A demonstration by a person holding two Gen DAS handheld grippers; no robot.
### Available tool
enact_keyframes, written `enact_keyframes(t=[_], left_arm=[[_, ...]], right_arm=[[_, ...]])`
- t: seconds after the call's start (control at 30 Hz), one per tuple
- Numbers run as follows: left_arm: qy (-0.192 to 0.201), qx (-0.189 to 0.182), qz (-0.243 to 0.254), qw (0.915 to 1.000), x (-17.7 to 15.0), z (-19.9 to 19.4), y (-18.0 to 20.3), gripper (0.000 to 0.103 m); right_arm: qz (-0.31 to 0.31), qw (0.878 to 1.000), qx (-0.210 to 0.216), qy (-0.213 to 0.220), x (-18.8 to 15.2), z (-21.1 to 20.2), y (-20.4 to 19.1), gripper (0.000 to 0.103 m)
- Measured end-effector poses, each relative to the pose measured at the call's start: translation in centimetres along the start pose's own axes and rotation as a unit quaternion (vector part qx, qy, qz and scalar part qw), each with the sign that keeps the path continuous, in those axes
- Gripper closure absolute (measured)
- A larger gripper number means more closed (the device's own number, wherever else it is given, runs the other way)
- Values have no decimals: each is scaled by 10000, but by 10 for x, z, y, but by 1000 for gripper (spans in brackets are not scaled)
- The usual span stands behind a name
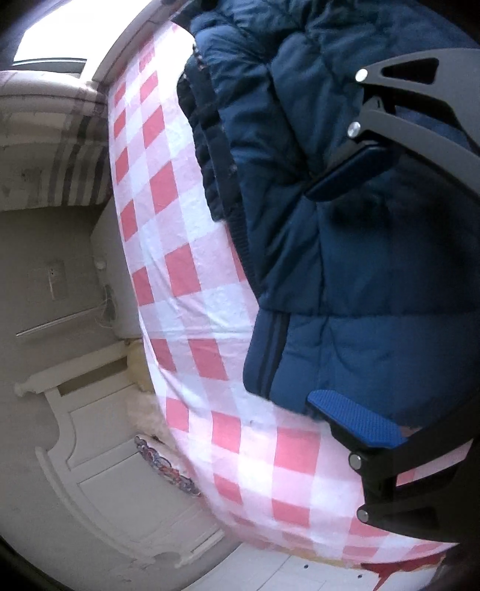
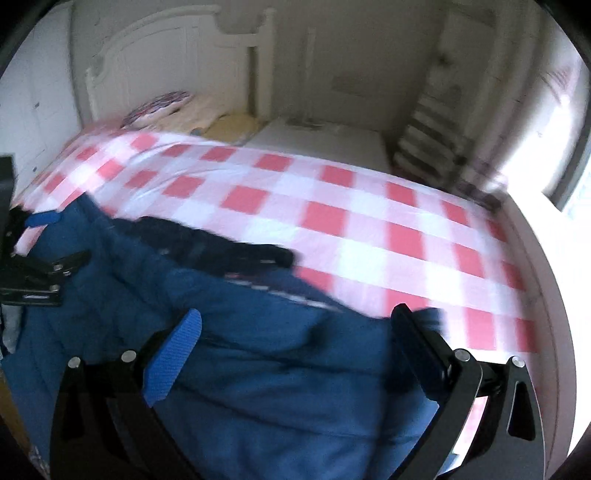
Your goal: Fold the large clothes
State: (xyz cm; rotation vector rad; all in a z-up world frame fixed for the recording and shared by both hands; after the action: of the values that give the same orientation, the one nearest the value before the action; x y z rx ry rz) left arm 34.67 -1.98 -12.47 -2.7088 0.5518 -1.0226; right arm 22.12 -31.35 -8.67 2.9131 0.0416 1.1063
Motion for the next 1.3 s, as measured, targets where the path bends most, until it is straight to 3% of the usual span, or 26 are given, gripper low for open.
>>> enact_keyframes(t=[0.13, 0.17, 0.37, 0.6, 0.73, 0.83, 0.97, 1.03, 1.07, 1.1, 1.17, 1.3], left_arm=[[-299, -334, -282, 9986, -11, 23, -5, 2], [-313, -413, -351, 9980, -12, 24, -6, 2], [-423, -953, -755, 9917, -17, 35, -12, 2], [-347, -993, -855, 9908, -17, 32, -9, 2], [-357, -1017, -846, 9906, -17, 31, -9, 2], [-378, -1060, -956, 9890, -16, 25, -19, 2], [-75, -973, -1546, 9831, -2, 6, -41, 2], [-42, -917, -1700, 9812, 5, 8, -41, 2], [-76, -842, -1674, 9823, 6, 13, -38, 2], [-229, -692, -1542, 9853, 3, 25, -31, 2], [-526, -671, -1408, 9864, -3, 41, -23, 2], [-397, -650, -1453, 9864, -3, 37, -26, 2]], right_arm=[[408, 9971, 278, -573, -37, 45, 27, 4], [585, 9964, 449, -413, -38, 46, 30, 4], [757, 9941, 645, -428, -41, 51, 33, 4], [1158, 9864, 1154, -190, -41, 46, 41, 4], [1674, 9712, 1695, -119, -37, 38, 56, 5], [1973, 9755, 964, 129, -31, 15, 76, 5], [1586, 9835, 751, 427, -16, -2, 71, 5], [1240, 9910, 437, 241, -15, 14, 64, 5], [1091, 9936, 288, -87, -22, 34, 61, 5], [1070, 9934, 225, -360, -30, 47, 62, 4], [1235, 9914, 279, -344, -33, 54, 65, 4], [1379, 9891, 408, -303, -36, 52, 69, 4]])
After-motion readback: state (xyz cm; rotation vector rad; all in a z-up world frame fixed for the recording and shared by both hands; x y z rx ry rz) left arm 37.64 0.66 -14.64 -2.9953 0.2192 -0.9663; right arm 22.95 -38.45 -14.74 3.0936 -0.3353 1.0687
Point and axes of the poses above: each gripper's, at about its wrist camera, not at the fingertips, and z roughly the way its jaws point, y to its right, x to its top, the point moved 7 cm from there along z, roughly the way its jaws point, and after that the axes turned 4 degrees about z, right-handed, at the moved point
